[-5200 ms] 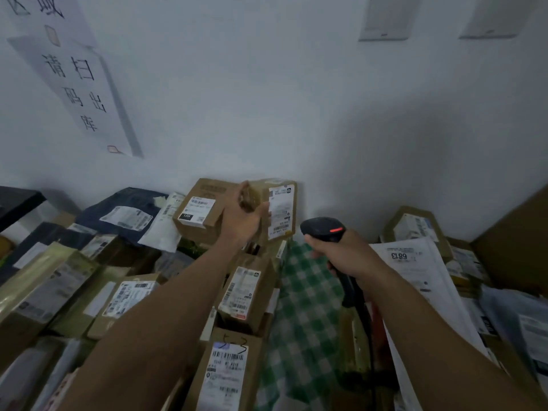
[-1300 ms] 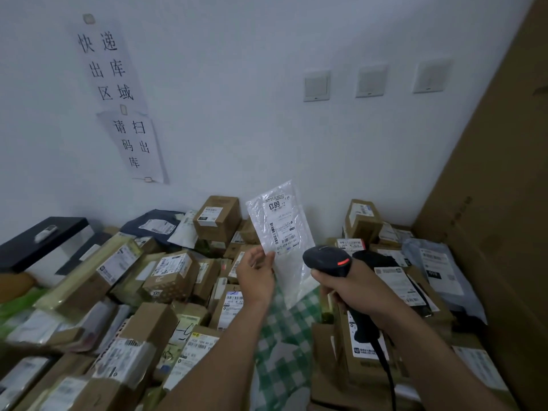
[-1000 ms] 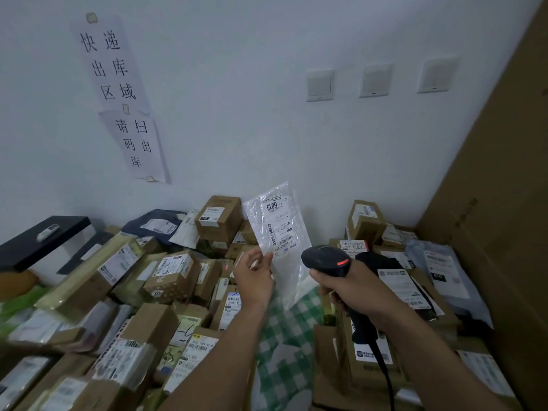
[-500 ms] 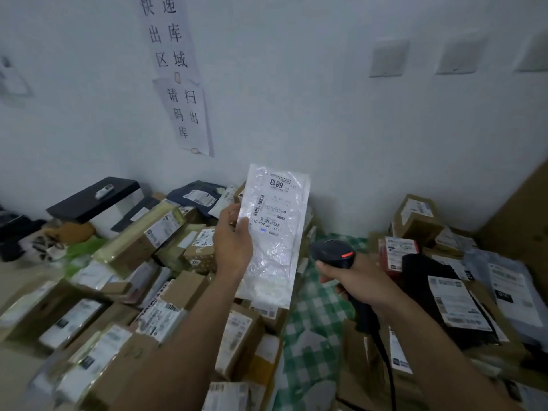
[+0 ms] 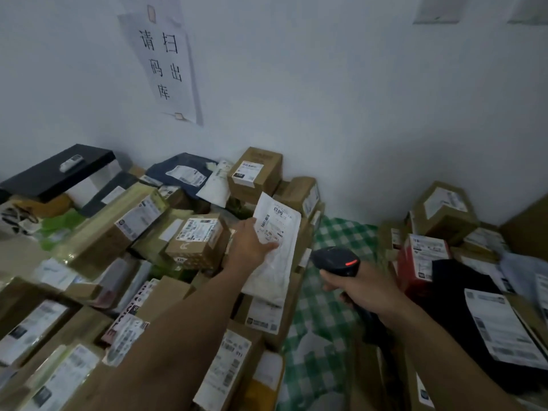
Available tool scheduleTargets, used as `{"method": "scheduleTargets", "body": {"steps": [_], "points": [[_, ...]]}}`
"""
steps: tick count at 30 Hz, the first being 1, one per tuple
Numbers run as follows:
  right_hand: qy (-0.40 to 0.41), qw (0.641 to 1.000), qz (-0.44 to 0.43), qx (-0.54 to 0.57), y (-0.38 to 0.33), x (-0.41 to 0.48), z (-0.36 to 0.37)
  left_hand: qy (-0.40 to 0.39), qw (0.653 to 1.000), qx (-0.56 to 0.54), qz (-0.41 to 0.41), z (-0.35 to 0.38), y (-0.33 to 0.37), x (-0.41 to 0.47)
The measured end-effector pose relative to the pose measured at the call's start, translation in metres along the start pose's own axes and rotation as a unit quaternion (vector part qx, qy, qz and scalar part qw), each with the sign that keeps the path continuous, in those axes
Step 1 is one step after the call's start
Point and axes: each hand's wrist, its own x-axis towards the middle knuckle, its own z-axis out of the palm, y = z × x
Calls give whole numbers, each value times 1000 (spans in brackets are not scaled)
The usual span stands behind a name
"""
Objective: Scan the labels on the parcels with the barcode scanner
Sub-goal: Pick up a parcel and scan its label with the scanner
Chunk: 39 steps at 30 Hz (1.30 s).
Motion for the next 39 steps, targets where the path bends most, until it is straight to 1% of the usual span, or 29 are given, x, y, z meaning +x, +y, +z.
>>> {"method": "scheduleTargets", "body": {"steps": [1, 3, 4, 5, 8, 11, 13, 16, 20, 24, 26, 27, 28, 29, 30, 32, 33, 35, 39], "points": [[3, 1000, 5, 3, 1, 5, 0, -15, 997, 65, 22, 6, -3, 5], [10, 1000, 14, 8, 4, 12, -2, -26, 976, 203, 71, 16, -6, 8], [11, 1000, 18, 9, 5, 14, -3, -26, 964, 249, 94, 21, -5, 7], [11, 1000, 21, 13, 6, 15, -4, -23, 956, 271, 112, 25, -5, 6], [18, 999, 31, 29, 9, 11, -9, -24, 958, 244, 146, 37, 10, -9], [37, 997, 40, 46, 14, -5, -24, -47, 971, 162, 167, 54, 44, -36], [58, 995, 44, 67, 19, -21, -39, -66, 974, 111, 187, 68, 70, -56], [110, 988, 52, 92, 30, -51, -66, -132, 968, 42, 209, 89, 111, -84], [172, 972, 81, 138, 57, -89, -99, -196, 953, 27, 228, 123, 165, -115], [204, 958, 116, 165, 81, -115, -122, -275, 944, -23, 180, 155, 205, -124], [223, 952, 120, 172, 89, -123, -132, -269, 947, -28, 170, 171, 213, -124], [235, 949, 120, 176, 94, -127, -136, -245, 953, -5, 178, 179, 216, -126], [245, 945, 116, 183, 97, -130, -140, -215, 955, 40, 198, 186, 218, -128], [253, 942, 110, 193, 100, -133, -144, -194, 950, 96, 226, 189, 221, -134], [259, 939, 108, 200, 103, -136, -147, -189, 940, 138, 249, 194, 222, -138], [266, 934, 114, 208, 111, -140, -151, -225, 924, 176, 255, 202, 225, -148], [269, 933, 116, 211, 115, -142, -153, -234, 924, 171, 248, 206, 223, -150], [272, 930, 120, 219, 121, -144, -154, -219, 937, 138, 234, 212, 219, -152], [269, 927, 120, 233, 125, -149, -155, -165, 957, 100, 216, 205, 214, -162]]}}
